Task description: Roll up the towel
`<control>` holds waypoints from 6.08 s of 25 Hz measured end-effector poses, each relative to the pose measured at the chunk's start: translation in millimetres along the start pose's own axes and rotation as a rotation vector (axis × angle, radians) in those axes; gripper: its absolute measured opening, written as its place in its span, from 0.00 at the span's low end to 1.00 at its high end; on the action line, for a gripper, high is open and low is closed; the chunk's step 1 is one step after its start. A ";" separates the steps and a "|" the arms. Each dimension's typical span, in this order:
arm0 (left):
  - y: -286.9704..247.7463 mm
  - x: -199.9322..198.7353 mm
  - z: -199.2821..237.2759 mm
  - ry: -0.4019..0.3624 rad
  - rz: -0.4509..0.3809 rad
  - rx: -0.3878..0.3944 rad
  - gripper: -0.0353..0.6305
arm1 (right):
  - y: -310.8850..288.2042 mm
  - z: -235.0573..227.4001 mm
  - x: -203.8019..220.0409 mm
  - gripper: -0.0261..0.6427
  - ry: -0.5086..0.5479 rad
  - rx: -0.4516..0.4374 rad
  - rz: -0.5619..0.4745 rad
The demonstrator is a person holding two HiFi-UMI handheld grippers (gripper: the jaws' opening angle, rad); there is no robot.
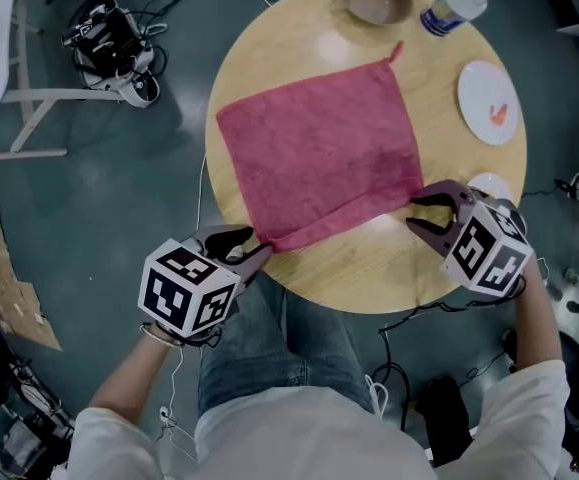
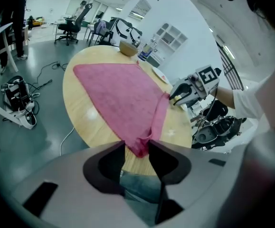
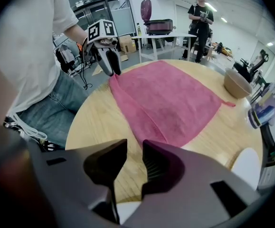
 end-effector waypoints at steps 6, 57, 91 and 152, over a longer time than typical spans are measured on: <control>25.1 2.4 -37.2 -0.269 -0.031 -0.101 0.21 | 2.4 4.1 -1.2 0.20 0.033 0.019 0.007; -3.8 -20.3 -31.0 -0.554 0.177 -0.193 0.09 | 18.1 -7.8 -8.8 0.06 0.077 -0.022 0.119; 19.6 -21.8 -40.1 -0.657 0.087 -0.319 0.18 | 32.2 -7.7 -12.7 0.21 0.050 0.120 0.031; -5.6 -39.6 -3.2 -0.430 0.130 -0.284 0.09 | -2.3 -27.8 -11.3 0.08 -0.008 0.077 0.085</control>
Point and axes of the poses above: the fingertips, and each gripper's own axes: y backward along the fingers, z to its left, x out of its underside, the point moved 5 cm from there along y, backward along the fingers, and after that the axes turned 8 degrees about z, right-handed, at the moved point
